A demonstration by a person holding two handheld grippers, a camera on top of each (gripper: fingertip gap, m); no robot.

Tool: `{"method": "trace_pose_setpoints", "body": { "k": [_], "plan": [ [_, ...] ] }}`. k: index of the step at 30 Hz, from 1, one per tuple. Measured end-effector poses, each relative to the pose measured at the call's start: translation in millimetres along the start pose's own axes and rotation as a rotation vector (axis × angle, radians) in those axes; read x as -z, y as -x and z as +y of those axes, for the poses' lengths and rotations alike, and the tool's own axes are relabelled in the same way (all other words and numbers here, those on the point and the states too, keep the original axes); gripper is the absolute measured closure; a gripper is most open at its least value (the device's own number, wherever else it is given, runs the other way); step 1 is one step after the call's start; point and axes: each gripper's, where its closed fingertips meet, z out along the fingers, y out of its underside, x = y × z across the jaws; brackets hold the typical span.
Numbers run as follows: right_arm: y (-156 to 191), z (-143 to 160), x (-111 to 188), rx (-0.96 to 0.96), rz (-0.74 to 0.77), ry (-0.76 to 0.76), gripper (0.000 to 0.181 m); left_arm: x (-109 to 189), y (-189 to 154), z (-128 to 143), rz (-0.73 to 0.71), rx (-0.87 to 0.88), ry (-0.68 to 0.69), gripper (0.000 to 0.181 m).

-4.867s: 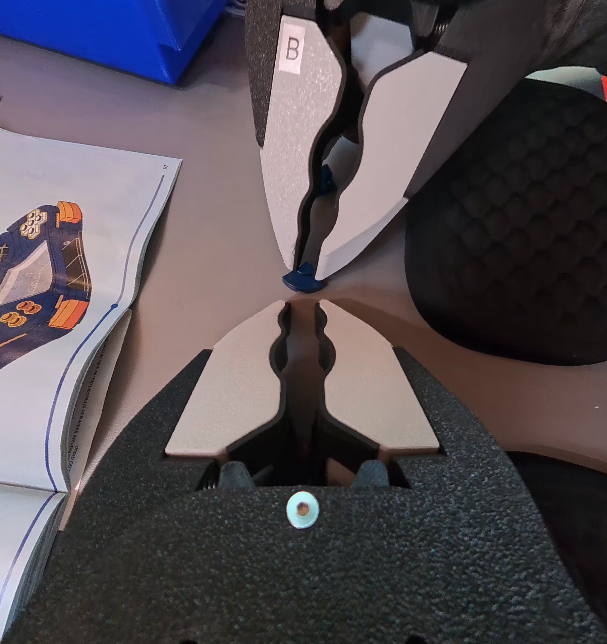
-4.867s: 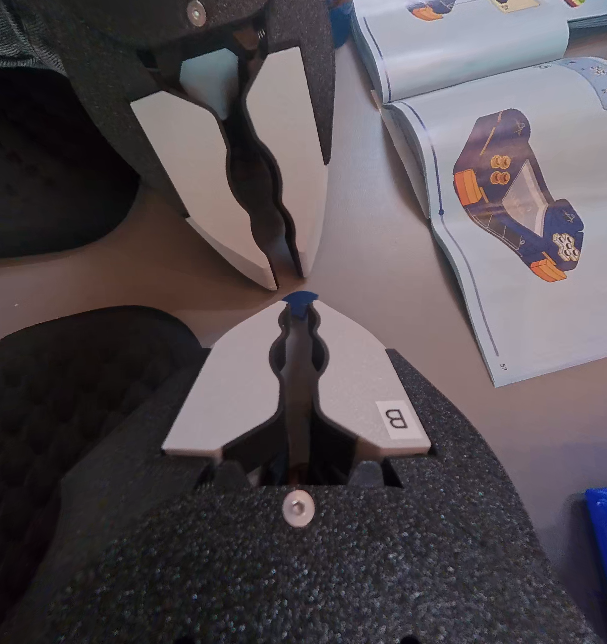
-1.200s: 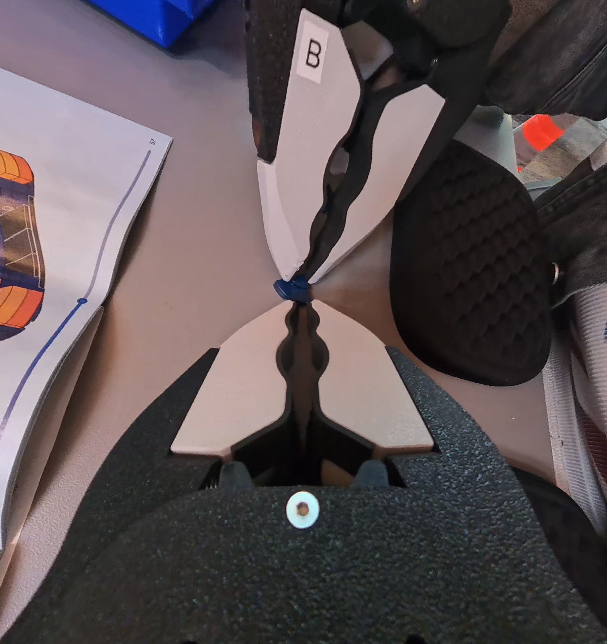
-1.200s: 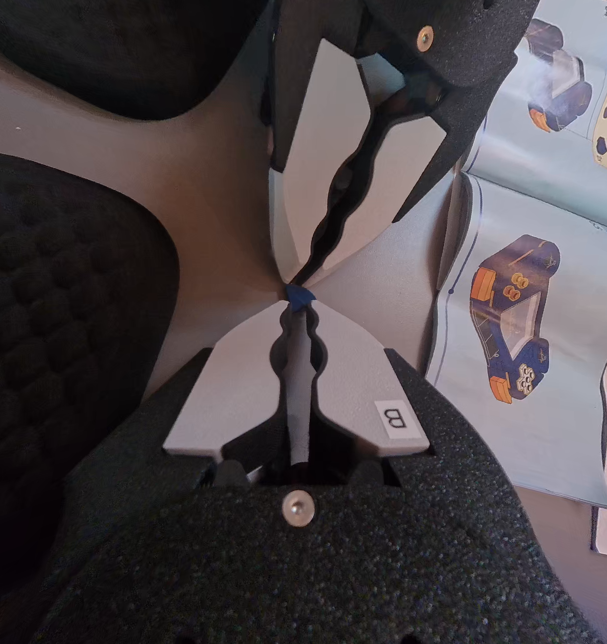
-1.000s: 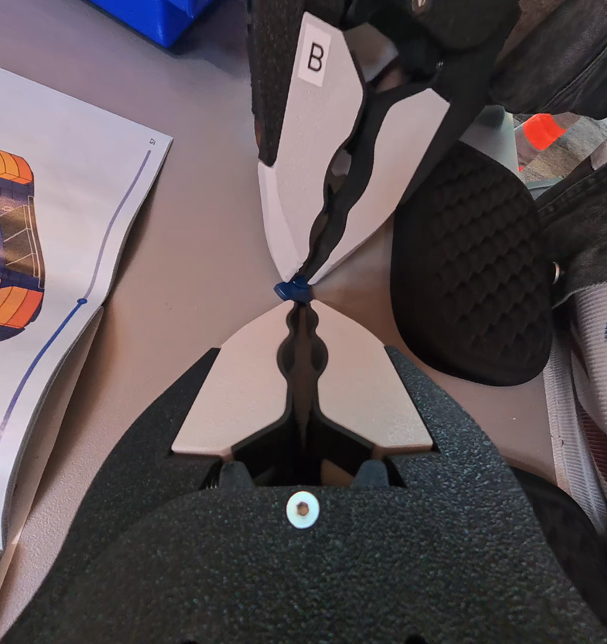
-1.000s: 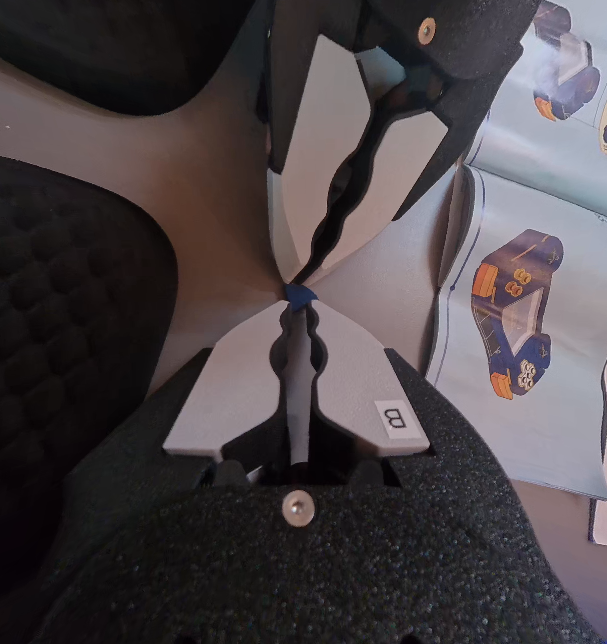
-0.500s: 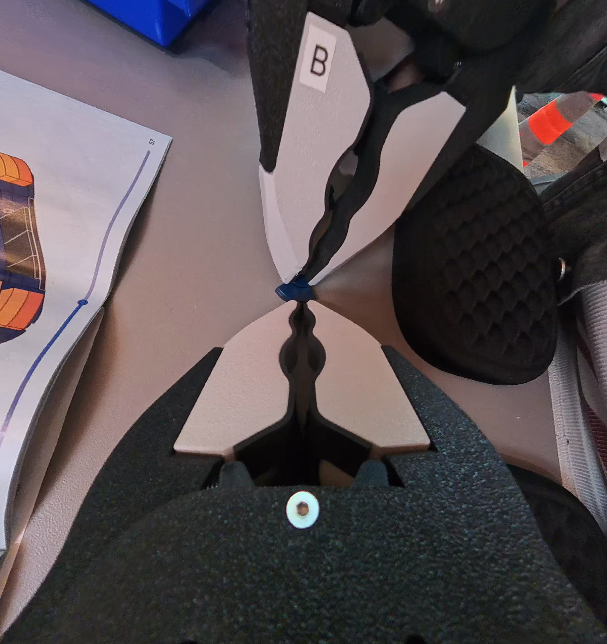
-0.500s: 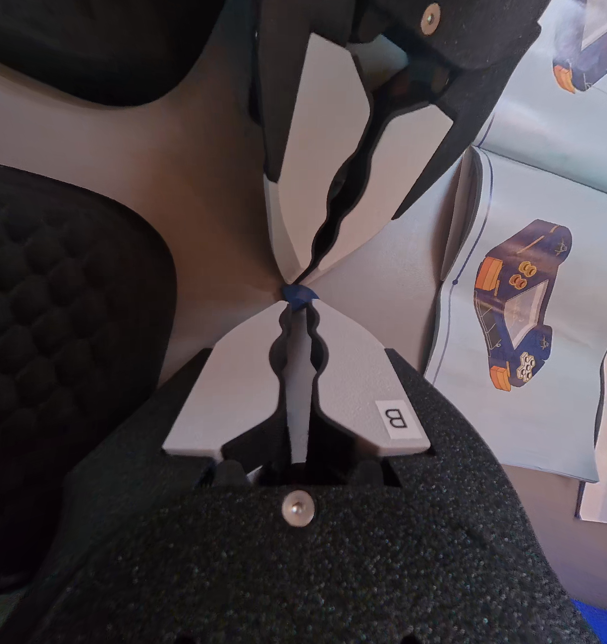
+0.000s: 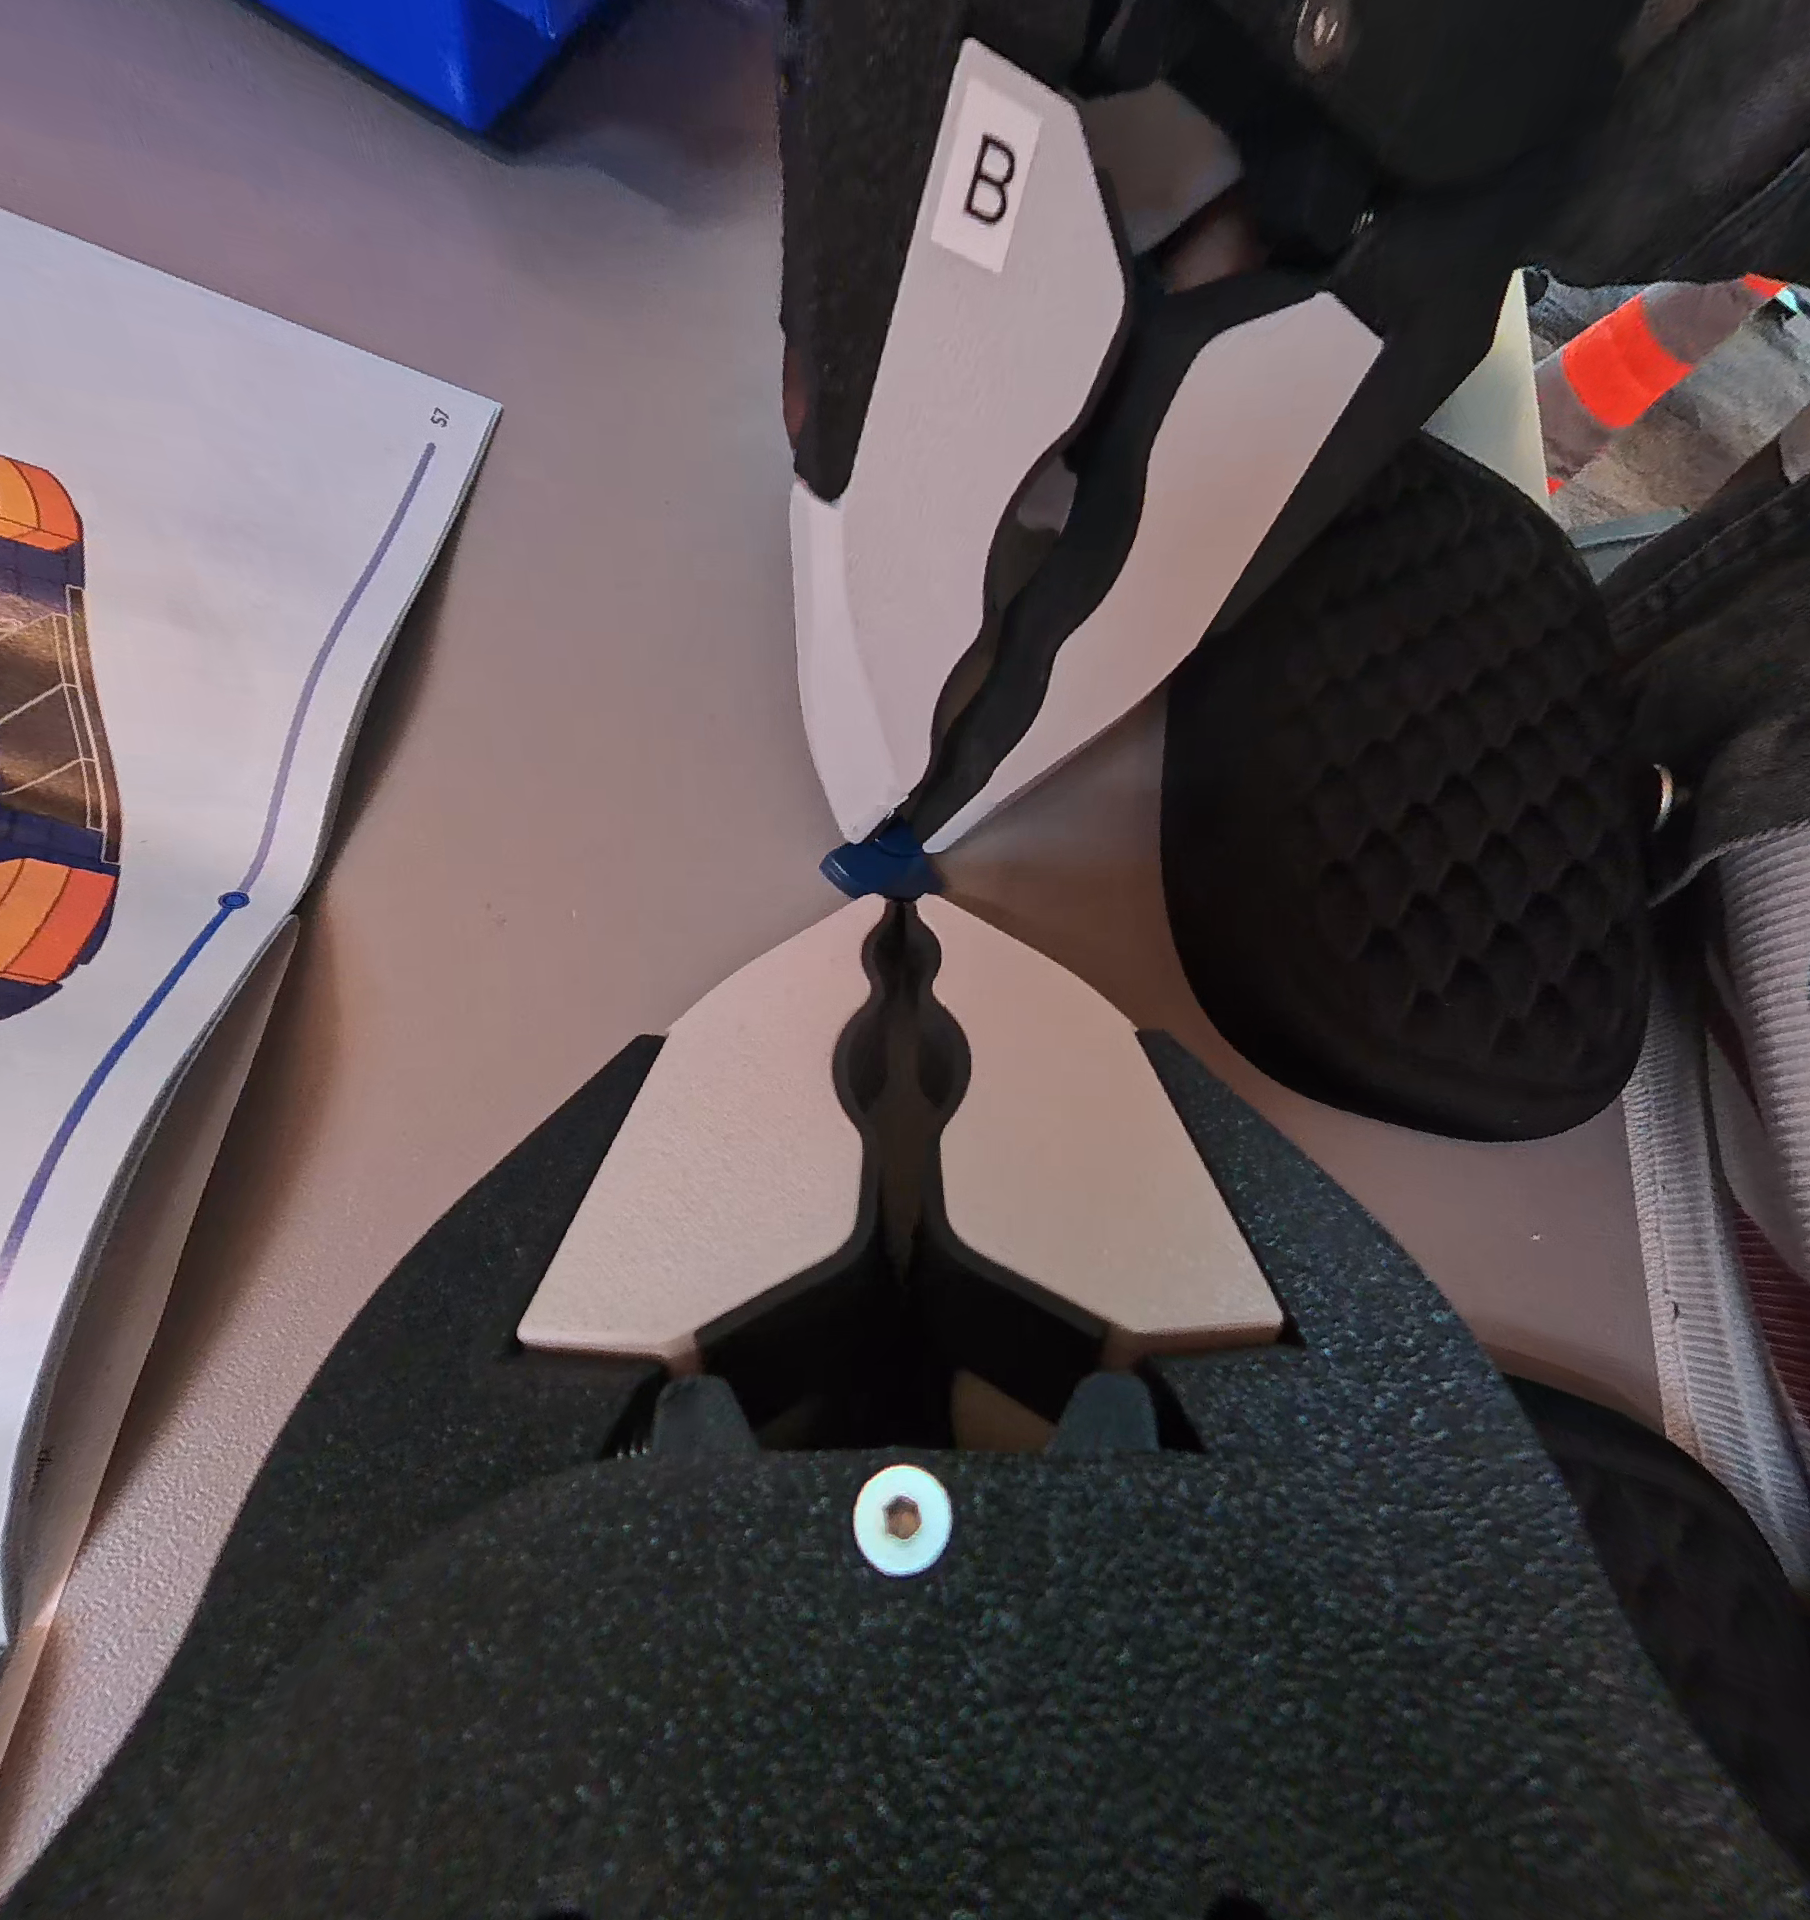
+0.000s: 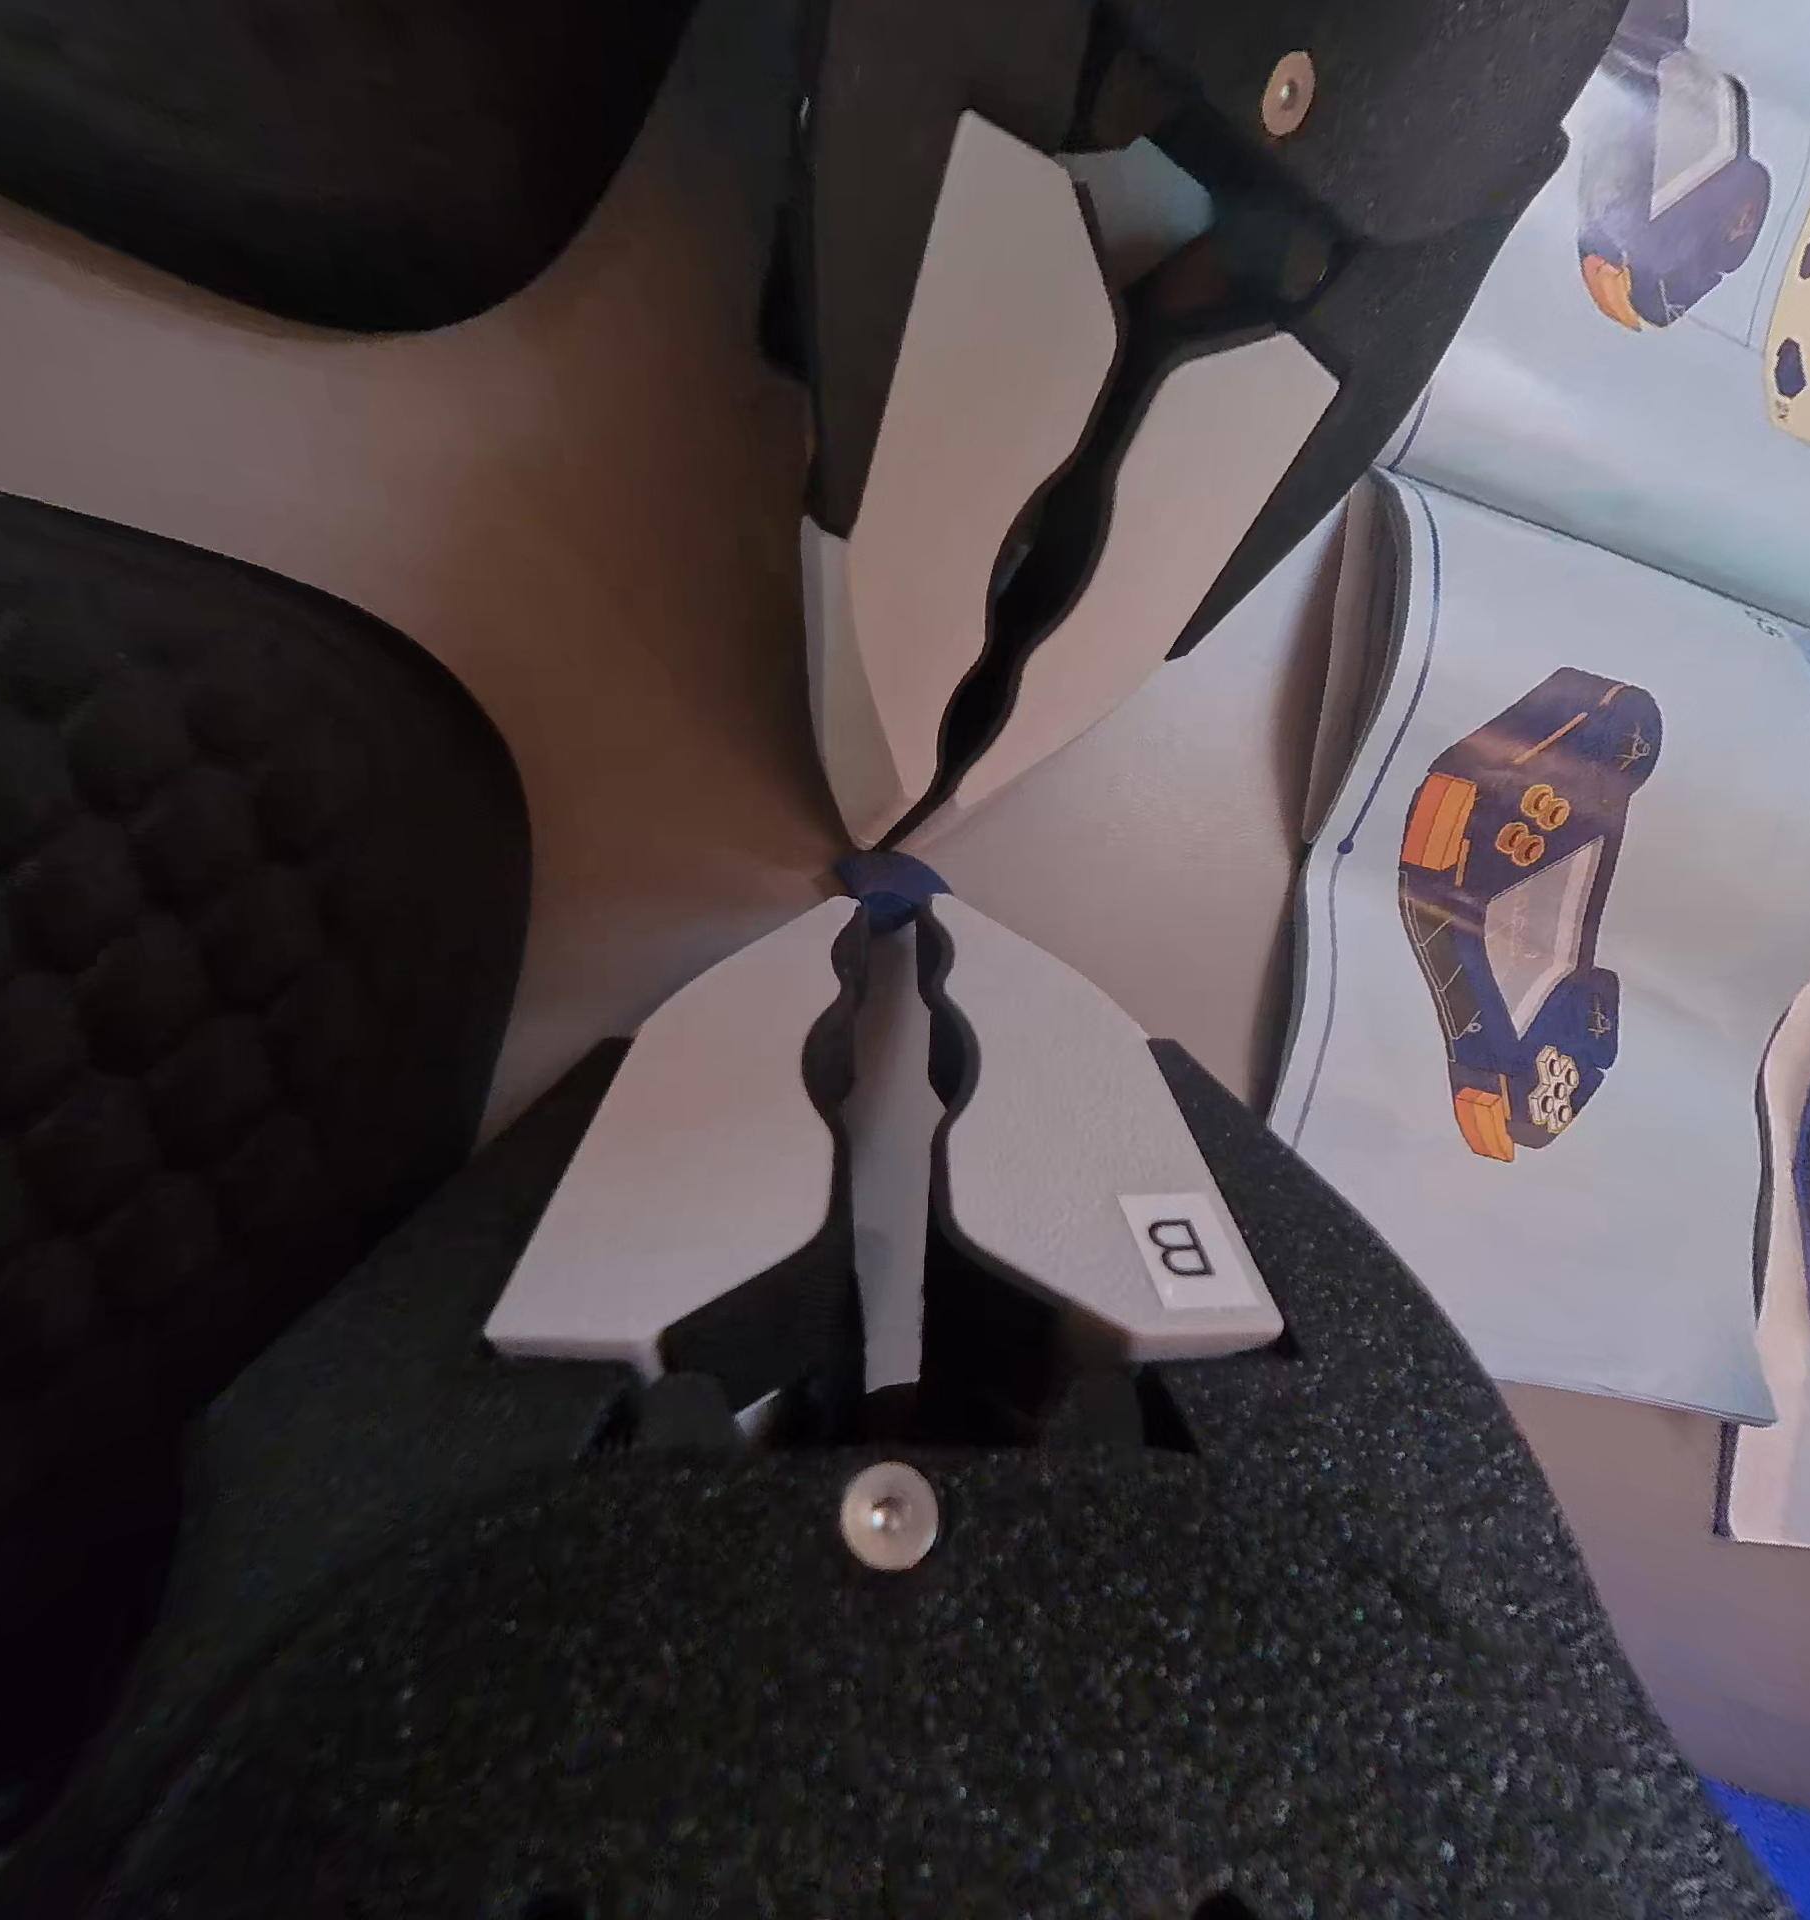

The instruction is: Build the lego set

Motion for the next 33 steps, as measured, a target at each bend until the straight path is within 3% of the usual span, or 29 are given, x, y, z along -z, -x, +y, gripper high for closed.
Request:
{"method": "trace_pose_setpoints", "body": {
  "k": [11, 14, 33],
  "plan": [
    [-3.0, -3.4, 5.7, -0.099, -0.028, -0.078, 0.169, 0.3, -1.7, 1.1, 0.015, -0.003, 0.003, 0.180],
    [-0.9, -9.8, 11.0, -0.181, -0.079, -0.155, 0.181, 0.3, -1.8, 1.1, 0.017, -0.003, 0.003, 0.180],
    [-1.1, -2.0, 0.8, -0.181, 0.028, -0.025, 0.181, -0.1, -0.6, 1.1, -0.010, -0.027, 0.003, 0.181]
  ]
}}
